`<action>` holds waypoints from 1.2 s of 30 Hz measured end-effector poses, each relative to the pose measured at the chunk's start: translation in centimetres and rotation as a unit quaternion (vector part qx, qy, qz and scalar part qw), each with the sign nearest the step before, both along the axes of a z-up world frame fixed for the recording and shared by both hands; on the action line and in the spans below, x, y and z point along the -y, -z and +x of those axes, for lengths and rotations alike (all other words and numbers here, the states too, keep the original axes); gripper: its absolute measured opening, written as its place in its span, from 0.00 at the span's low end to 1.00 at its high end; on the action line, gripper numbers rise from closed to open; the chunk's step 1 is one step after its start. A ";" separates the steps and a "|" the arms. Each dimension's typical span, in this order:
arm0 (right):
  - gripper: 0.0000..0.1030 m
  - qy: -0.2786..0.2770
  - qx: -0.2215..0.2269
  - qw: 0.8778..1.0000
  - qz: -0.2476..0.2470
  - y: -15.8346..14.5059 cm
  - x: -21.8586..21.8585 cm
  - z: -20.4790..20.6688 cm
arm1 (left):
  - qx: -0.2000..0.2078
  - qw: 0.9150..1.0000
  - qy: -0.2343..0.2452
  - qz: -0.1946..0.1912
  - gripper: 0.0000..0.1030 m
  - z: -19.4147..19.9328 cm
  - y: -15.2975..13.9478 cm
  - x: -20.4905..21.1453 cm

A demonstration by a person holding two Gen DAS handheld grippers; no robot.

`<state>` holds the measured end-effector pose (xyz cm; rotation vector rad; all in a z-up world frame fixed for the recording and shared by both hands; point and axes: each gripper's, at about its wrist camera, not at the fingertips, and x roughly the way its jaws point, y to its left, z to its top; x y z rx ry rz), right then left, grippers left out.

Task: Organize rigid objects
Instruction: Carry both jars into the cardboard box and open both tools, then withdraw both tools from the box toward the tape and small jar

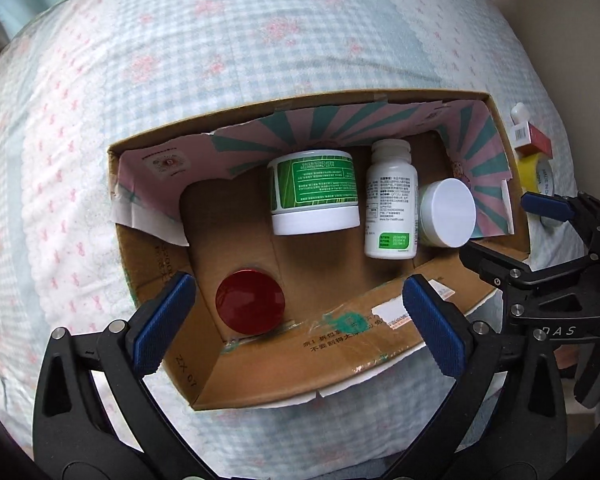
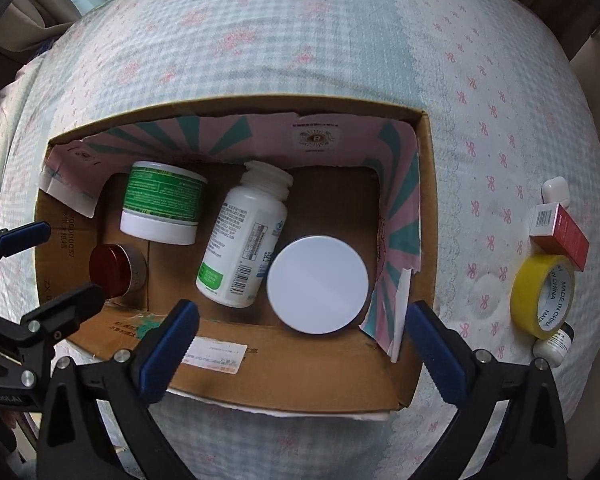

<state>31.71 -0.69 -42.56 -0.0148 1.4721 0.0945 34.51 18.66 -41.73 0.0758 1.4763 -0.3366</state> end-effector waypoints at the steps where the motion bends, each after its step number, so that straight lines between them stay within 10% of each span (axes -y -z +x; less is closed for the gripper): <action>1: 1.00 -0.005 0.002 1.000 -0.006 -0.2 0.0 -0.3 | 0.002 1.000 -0.004 -0.001 1.00 -0.2 -0.3 -0.3; 23: 1.00 0.030 0.066 0.997 0.014 -9.9 -2.2 -6.1 | 0.113 0.993 -0.024 -0.013 1.00 -7.2 -10.7 -3.5; 36: 1.00 0.099 0.169 0.981 -0.007 -18.7 2.8 -14.1 | 0.218 0.975 0.007 -0.032 1.00 -12.3 -19.3 -2.3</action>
